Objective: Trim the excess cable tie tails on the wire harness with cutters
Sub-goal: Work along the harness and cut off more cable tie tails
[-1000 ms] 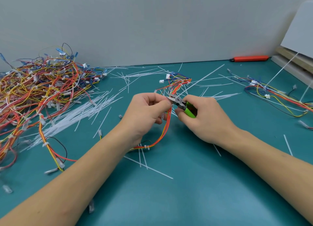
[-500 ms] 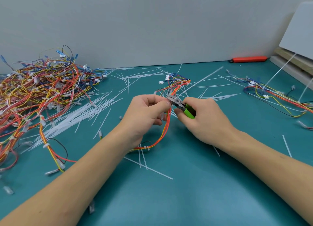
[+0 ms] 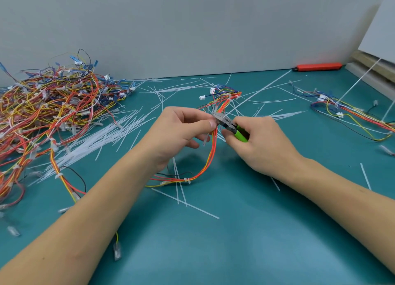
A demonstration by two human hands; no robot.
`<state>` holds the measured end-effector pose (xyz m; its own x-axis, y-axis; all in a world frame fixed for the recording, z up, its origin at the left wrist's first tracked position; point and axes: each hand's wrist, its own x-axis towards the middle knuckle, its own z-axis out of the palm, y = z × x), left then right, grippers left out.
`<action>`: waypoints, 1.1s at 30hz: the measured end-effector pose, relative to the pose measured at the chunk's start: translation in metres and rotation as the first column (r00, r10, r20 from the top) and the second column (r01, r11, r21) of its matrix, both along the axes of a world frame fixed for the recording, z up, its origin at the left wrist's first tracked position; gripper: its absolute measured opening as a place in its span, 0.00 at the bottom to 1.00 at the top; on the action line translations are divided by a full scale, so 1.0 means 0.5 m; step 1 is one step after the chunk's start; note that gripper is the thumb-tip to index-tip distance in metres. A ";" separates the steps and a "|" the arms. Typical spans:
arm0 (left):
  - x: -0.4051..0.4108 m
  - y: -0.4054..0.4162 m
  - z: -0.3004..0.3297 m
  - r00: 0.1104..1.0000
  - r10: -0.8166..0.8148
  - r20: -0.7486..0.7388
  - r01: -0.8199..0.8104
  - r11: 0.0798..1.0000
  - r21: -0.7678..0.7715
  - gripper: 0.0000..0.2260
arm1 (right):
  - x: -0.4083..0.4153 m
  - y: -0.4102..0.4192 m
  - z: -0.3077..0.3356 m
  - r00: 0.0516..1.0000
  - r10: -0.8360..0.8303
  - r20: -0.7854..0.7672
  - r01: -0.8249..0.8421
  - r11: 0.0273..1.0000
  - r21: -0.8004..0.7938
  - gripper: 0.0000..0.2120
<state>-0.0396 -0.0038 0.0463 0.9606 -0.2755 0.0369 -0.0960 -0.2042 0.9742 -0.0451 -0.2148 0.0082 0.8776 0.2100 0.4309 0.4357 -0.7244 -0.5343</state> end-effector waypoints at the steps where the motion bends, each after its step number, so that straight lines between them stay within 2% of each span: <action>1: 0.001 0.003 0.002 1.000 -0.006 0.002 0.006 1.000 0.014 0.02 | -0.001 0.001 0.000 1.000 -0.001 0.000 0.001 1.000 -0.012 0.20; 7: 0.004 0.018 0.008 0.998 -0.039 -0.055 0.041 0.998 0.041 0.05 | -0.009 0.004 0.006 1.000 0.004 0.002 -0.003 1.000 -0.017 0.22; 9: 0.006 0.018 0.010 0.999 0.027 -0.044 -0.027 1.000 0.011 0.07 | -0.010 0.004 0.007 1.000 0.009 -0.005 -0.009 1.000 0.007 0.22; 11: 0.011 0.018 0.015 0.985 0.171 -0.037 -0.174 0.979 -0.105 0.10 | -0.009 0.003 0.008 1.000 0.005 -0.018 -0.004 1.000 0.028 0.23; 14: 0.022 0.038 0.034 0.922 0.375 -0.095 -0.379 0.828 -0.414 0.13 | -0.008 0.000 0.007 0.999 -0.016 -0.036 0.018 0.999 0.041 0.23; 16: 0.027 0.061 0.048 0.889 0.428 -0.165 -0.440 0.694 -0.570 0.15 | -0.006 -0.002 0.008 0.998 -0.030 -0.060 0.034 0.997 0.068 0.23; 20: 0.032 0.094 0.053 0.895 0.350 -0.275 -0.419 0.457 -0.784 0.18 | -0.003 -0.001 0.010 0.996 -0.038 -0.082 0.044 0.996 0.074 0.24; 24: 0.035 0.105 0.047 0.918 0.248 -0.311 -0.389 0.402 -0.829 0.19 | -0.003 0.002 0.009 0.996 -0.050 -0.075 0.054 0.997 0.062 0.24; 26: 0.038 0.104 0.046 0.926 0.201 -0.319 -0.377 0.470 -0.798 0.18 | -0.002 0.002 0.007 0.996 -0.053 -0.072 0.057 0.997 0.059 0.24; 27: 0.040 0.098 0.045 0.926 0.192 -0.324 -0.374 0.557 -0.742 0.17 | -0.002 0.001 0.007 0.996 -0.053 -0.071 0.057 0.997 0.060 0.24; 28: 0.040 0.087 0.043 0.926 0.202 -0.319 -0.367 0.676 -0.639 0.17 | -0.002 0.001 0.007 0.996 -0.052 -0.070 0.056 0.996 0.064 0.24; 30: 0.033 0.057 0.030 0.942 0.259 -0.212 -0.313 0.907 -0.281 0.13 | -0.002 0.001 0.007 0.996 -0.049 -0.070 0.055 0.996 0.074 0.24; 31: 0.026 0.039 0.022 0.958 0.257 -0.129 -0.271 0.958 -0.098 0.10 | -0.002 0.002 0.006 0.996 -0.047 -0.070 0.053 0.995 0.079 0.24; 32: 0.018 0.022 0.013 0.974 0.214 -0.076 -0.213 0.977 0.016 0.08 | -0.001 0.002 0.006 0.997 -0.044 -0.069 0.049 0.995 0.086 0.24; 33: 0.011 0.007 0.004 0.986 0.151 -0.063 -0.147 0.987 0.062 0.08 | 0.000 0.002 0.005 0.997 -0.038 -0.067 0.044 0.995 0.094 0.23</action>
